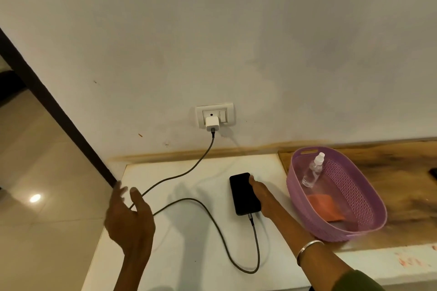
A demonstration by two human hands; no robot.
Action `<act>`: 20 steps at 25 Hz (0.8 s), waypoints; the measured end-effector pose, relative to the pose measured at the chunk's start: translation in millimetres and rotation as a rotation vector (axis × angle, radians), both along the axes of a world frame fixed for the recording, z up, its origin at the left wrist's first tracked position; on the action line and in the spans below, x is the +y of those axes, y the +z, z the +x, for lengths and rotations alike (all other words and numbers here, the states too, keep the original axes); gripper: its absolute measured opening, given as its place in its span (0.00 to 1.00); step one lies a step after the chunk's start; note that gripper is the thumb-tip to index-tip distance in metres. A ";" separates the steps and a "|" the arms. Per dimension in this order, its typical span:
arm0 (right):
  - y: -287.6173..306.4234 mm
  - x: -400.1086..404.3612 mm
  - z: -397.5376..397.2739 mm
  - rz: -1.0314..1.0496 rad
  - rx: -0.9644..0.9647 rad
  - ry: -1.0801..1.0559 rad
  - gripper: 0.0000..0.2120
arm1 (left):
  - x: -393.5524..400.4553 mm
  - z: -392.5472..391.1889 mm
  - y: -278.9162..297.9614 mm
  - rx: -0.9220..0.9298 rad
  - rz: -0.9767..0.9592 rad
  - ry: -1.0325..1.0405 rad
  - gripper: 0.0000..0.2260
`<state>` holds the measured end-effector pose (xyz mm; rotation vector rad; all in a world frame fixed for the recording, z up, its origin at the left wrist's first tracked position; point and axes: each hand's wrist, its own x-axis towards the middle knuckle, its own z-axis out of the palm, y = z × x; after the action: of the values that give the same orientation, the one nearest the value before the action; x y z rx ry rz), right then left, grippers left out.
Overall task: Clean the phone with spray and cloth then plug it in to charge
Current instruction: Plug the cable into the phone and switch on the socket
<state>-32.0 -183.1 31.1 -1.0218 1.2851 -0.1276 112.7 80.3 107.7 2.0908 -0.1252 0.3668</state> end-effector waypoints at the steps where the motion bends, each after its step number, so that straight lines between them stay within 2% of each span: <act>1: -1.9 2.4 0.7 -0.012 0.014 0.009 0.34 | -3.2 -6.8 -1.5 0.048 0.019 -0.064 0.19; 6: 4.2 2.5 16.8 -0.089 0.031 0.042 0.32 | -23.6 -51.2 -41.1 -0.006 0.178 -0.444 0.15; 12: -4.9 1.6 18.6 -0.289 0.115 0.196 0.27 | -48.1 -83.1 -92.7 0.171 0.345 -0.760 0.26; 15: -6.6 4.3 23.7 -0.479 0.163 0.313 0.25 | -60.1 -80.6 -102.8 0.229 0.334 -0.830 0.27; 20: -10.6 5.0 28.8 -0.694 0.262 0.412 0.19 | -74.4 -68.2 -117.1 0.374 0.234 -0.737 0.26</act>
<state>-3.2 -178.2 20.4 -1.9312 1.2573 -0.1282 44.5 5.8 -9.4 2.1306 -0.7129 -0.4997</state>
